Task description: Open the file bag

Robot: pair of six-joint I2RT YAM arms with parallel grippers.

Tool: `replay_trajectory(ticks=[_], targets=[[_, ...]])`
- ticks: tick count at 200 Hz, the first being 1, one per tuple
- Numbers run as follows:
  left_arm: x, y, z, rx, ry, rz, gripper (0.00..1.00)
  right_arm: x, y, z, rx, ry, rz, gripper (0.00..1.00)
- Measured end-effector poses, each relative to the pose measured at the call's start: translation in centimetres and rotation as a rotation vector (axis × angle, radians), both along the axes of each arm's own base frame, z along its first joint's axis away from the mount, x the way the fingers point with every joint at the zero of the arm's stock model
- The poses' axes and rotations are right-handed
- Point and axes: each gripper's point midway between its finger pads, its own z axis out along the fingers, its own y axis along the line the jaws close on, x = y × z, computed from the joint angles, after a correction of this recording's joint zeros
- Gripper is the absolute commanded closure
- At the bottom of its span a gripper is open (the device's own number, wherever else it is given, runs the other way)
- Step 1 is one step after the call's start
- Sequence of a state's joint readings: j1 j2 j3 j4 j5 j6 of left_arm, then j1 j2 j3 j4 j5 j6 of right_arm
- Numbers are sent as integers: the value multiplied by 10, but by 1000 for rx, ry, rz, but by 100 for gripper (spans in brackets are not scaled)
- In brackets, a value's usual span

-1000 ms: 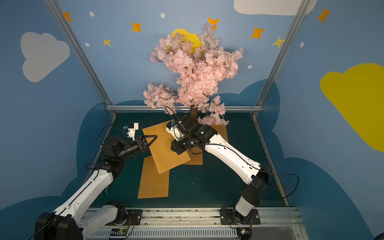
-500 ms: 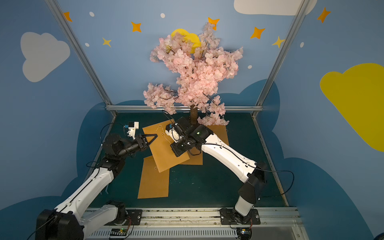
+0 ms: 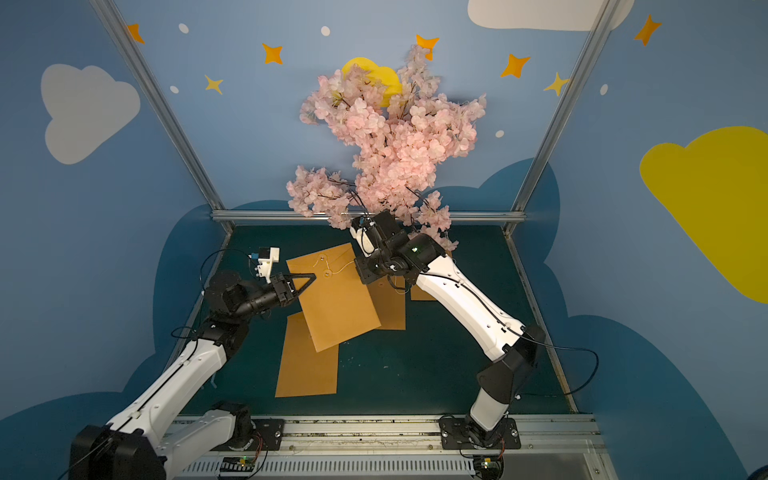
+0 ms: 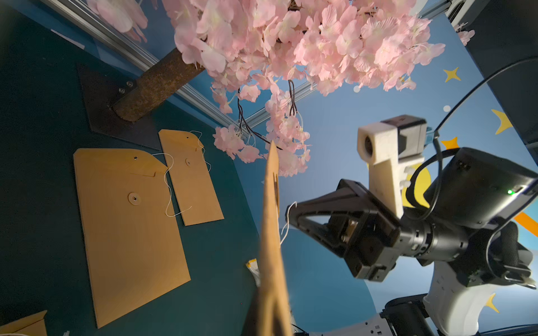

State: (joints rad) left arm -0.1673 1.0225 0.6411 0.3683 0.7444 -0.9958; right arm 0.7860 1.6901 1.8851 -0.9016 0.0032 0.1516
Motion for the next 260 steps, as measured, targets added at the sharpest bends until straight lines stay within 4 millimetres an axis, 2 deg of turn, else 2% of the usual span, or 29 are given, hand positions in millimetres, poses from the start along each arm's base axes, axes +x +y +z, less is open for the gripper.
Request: replay_trajectory(ticks=[30, 70, 112, 153, 186, 211, 237, 260], targets=[[-7, -5, -5, 4, 5, -24, 98, 10, 14, 19, 65, -32, 17, 100], [-12, -9, -11, 7, 16, -37, 98, 3, 49, 16, 164, 32, 131, 100], [-10, -10, -14, 13, 21, -40, 97, -28, 85, 26, 287, 104, 278, 100], [-2, -11, -25, 21, 49, -33, 97, -59, 107, 39, 366, 151, 392, 100], [1, -13, -27, 20, 46, -35, 98, -74, 118, 52, 433, 177, 456, 100], [2, -13, -23, 18, 26, -31, 97, -80, 122, 55, 458, 203, 475, 100], [5, -10, -22, 24, 24, -10, 98, -86, 123, 45, 471, 233, 483, 100], [13, -4, -18, 22, 21, 20, 97, -95, 113, 34, 458, 257, 471, 100]])
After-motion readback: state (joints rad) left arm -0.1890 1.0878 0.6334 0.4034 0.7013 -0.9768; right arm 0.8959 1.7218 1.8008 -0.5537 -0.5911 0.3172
